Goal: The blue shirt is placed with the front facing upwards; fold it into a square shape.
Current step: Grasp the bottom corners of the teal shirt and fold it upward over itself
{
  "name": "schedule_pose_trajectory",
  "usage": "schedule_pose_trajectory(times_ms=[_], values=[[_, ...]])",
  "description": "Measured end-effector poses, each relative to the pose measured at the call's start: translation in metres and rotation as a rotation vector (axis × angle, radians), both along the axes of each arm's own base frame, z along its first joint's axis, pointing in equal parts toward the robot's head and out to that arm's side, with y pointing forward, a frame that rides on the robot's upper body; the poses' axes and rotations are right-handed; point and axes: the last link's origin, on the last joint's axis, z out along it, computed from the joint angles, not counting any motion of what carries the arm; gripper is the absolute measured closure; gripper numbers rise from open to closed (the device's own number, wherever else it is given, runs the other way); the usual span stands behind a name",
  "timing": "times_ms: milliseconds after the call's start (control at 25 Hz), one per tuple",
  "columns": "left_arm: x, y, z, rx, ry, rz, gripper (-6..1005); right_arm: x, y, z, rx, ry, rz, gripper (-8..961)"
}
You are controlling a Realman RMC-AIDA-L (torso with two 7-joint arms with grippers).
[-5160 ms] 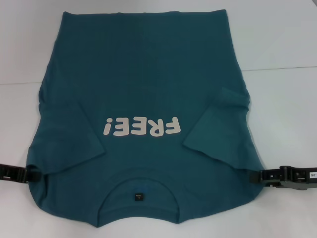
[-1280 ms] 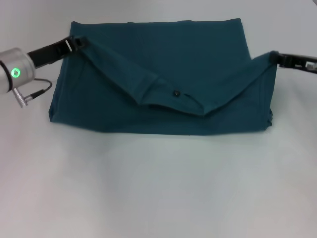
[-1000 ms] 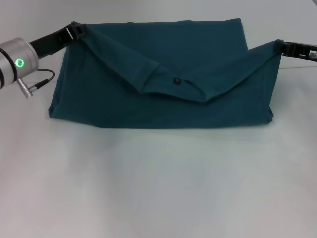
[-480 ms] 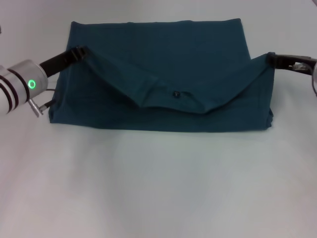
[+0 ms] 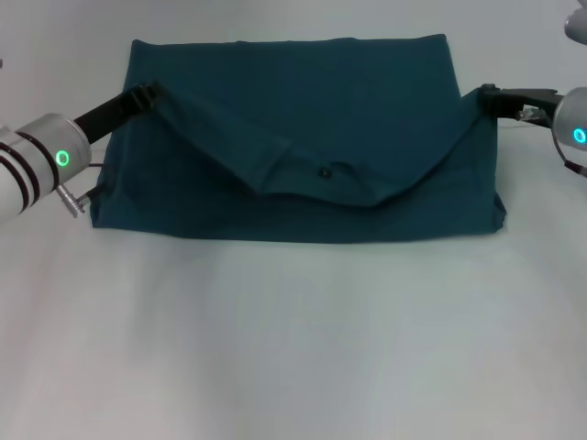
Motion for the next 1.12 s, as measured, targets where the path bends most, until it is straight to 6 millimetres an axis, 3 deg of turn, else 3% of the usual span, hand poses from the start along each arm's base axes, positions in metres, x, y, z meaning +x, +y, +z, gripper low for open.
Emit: schedule_pose_trajectory(times_ms=[280,600,1120], values=[[0.011,0.004,-0.003,0.001,0.008,-0.028,977,-0.004,0.003,-0.001,0.000,-0.018,0.007,920],[-0.002,-0.011,-0.024,-0.026,0.022,0.005,977,0.008,-0.007,-0.016,-0.023,-0.020,-0.031,906],[-0.005,-0.017,-0.030,-0.044,0.011,0.003,939,0.011,-0.012,-0.026,-0.025,-0.052,-0.041,882]])
